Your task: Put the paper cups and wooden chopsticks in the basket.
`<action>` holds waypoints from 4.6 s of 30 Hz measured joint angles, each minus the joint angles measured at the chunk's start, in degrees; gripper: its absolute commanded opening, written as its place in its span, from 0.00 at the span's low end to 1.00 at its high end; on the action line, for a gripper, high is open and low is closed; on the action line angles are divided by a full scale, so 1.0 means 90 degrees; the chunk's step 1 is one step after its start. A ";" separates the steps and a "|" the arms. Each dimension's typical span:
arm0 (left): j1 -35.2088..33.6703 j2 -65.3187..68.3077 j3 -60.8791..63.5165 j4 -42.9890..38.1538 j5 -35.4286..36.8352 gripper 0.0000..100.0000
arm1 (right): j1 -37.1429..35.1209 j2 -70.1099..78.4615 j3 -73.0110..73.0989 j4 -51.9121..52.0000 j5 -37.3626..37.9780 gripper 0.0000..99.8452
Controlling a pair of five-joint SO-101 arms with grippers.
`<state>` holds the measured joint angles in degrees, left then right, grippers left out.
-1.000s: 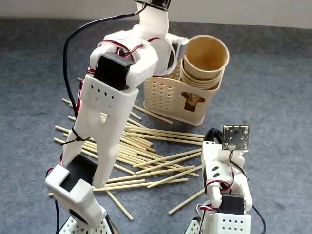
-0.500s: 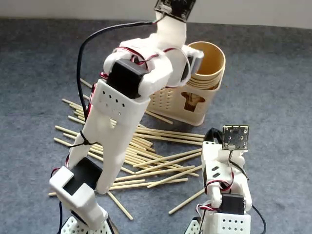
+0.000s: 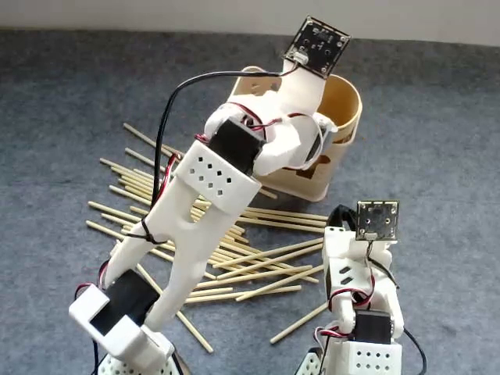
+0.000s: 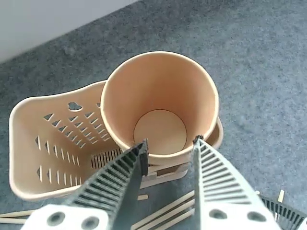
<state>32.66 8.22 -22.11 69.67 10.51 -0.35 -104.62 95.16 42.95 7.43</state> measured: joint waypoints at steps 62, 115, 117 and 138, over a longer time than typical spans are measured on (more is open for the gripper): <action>-0.5519 -0.5744 0.9465 -0.1885 -0.1436 0.16 | 0.0557 0.4669 -0.3780 0.2354 -0.0694 0.09; -0.5558 -0.5783 1.0481 -0.2745 -0.1436 0.16 | 0.2540 0.6916 -0.2940 0.0498 -0.1534 0.09; -0.5558 -0.5783 1.0481 -0.2745 -0.1436 0.16 | 0.2540 0.6935 -0.2940 0.0498 -0.1524 0.09; -0.5558 -0.5783 1.0481 -0.2745 -0.1436 0.16 | 0.2803 1.0266 -0.4513 0.0850 -0.1485 0.01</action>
<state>-17.36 -43.82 72.22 44.97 -2.42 24.88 -12.22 54.55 50.59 -5.93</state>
